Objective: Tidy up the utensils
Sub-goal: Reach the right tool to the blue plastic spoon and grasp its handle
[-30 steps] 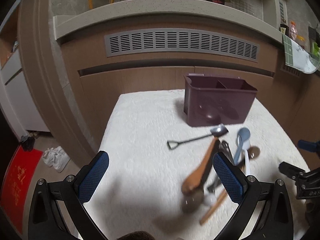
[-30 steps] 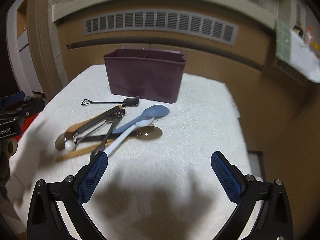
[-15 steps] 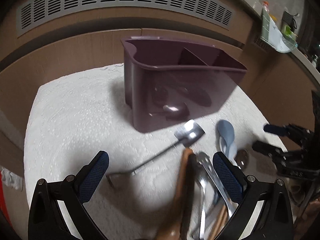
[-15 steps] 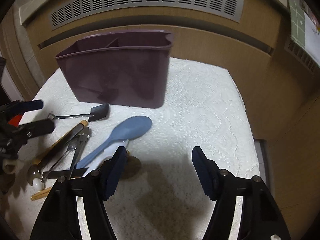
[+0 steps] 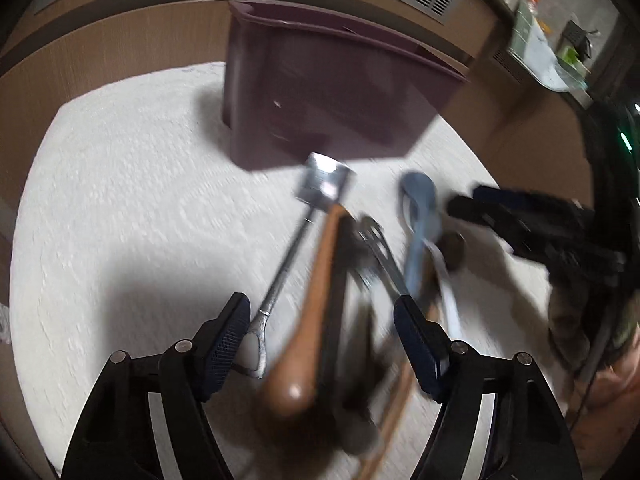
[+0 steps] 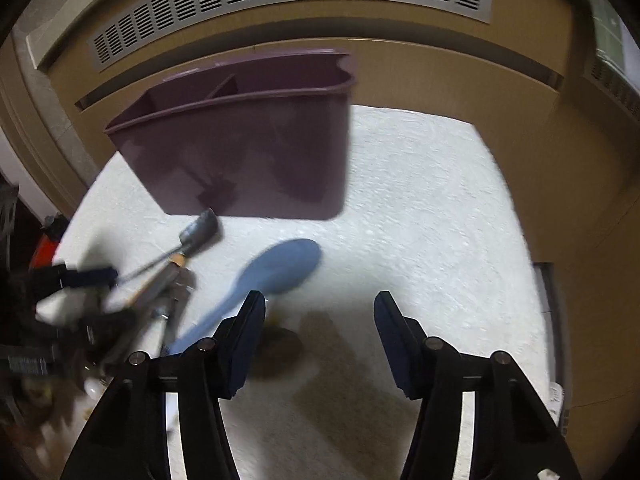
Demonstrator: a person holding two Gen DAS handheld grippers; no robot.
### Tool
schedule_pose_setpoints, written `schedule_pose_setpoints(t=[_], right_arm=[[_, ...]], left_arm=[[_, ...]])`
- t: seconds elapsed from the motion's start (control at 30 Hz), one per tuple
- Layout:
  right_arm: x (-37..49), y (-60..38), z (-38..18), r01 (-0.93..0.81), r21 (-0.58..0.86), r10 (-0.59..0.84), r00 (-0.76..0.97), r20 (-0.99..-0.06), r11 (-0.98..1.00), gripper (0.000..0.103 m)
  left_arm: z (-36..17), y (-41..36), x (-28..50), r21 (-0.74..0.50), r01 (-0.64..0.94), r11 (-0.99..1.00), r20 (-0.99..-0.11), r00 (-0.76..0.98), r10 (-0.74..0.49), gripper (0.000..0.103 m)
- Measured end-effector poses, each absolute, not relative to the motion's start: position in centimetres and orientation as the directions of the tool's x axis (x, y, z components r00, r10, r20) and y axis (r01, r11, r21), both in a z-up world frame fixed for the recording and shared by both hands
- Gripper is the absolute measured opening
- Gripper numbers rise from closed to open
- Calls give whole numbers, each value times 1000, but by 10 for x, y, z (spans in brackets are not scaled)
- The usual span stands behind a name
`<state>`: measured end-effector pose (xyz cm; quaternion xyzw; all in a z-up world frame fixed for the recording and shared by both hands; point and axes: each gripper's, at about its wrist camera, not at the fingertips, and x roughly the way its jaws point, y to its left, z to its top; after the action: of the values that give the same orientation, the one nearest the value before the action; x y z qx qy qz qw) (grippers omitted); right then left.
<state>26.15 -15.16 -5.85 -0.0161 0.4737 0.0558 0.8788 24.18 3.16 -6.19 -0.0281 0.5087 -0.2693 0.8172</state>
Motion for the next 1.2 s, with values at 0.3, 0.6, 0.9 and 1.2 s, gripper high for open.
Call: schedule_pose_setpoints(t=[0.3, 0.6, 0.9, 1.2], right_arm=[[302, -121, -79, -72, 75, 100, 456, -884, 995, 50], [272, -130, -67, -215, 40, 142, 487, -862, 976, 25], [248, -169, -52, -296, 82, 232, 518, -824, 952, 19], [259, -170, -61, -134, 90, 148, 527, -837, 987, 61]], left_arm=[[-39, 43, 206, -284, 395, 874, -810, 390, -439, 74], [-35, 16, 270, -178, 345, 922, -834, 444, -327, 60], [-62, -17, 314, -31, 311, 950, -877, 448, -176, 48], [-57, 6, 276, -41, 265, 963, -828, 531, -181, 33]])
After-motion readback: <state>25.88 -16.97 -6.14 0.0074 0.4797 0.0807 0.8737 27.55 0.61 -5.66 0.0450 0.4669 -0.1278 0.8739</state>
